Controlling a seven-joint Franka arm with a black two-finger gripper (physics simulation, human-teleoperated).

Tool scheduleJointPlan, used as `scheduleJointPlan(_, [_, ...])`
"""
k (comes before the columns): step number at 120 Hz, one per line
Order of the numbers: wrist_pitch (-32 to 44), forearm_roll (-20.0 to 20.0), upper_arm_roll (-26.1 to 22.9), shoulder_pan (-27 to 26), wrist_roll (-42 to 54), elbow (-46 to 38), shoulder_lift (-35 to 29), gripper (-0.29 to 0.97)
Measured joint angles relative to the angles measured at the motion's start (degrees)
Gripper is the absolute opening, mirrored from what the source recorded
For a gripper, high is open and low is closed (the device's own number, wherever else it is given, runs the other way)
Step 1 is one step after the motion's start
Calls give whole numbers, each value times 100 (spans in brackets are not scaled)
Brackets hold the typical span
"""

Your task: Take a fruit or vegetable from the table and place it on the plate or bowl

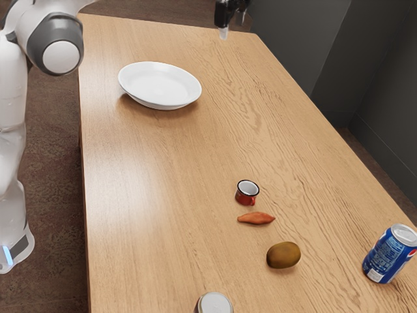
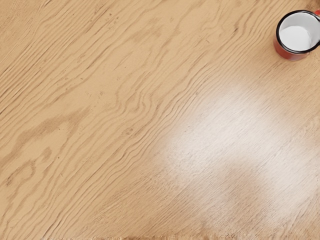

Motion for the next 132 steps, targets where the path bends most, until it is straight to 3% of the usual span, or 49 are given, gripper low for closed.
scheduleJointPlan(18, [-178,56,2,238,460,-47,7,68])
scheduleJointPlan(30, [-259,68,73,591,96,-81,22,68])
scheduleJointPlan(42, [-374,-170,-43,1033,-461,-137,4,68])
scheduleJointPlan(49, [-416,-230,-184,636,-904,-89,3,68])
scheduleJointPlan(59, [-489,89,-206,192,-1672,-70,-127,68])
scheduleJointPlan(73, [-599,-78,-226,529,-2511,-86,-265,68])
scheduleJointPlan(78, [-621,230,-548,596,-2847,-96,-208,68])
scheduleJointPlan(90, [-660,949,-835,-1147,-3652,-108,75,68])
scheduleJointPlan(94, [-677,1102,-770,-1428,-3897,-126,113,67])
scheduleJointPlan(111, [-749,1363,-728,-1075,-4802,-175,218,68])
scheduleJointPlan(132, [-316,1308,-1915,-1351,-5766,-184,1249,68])
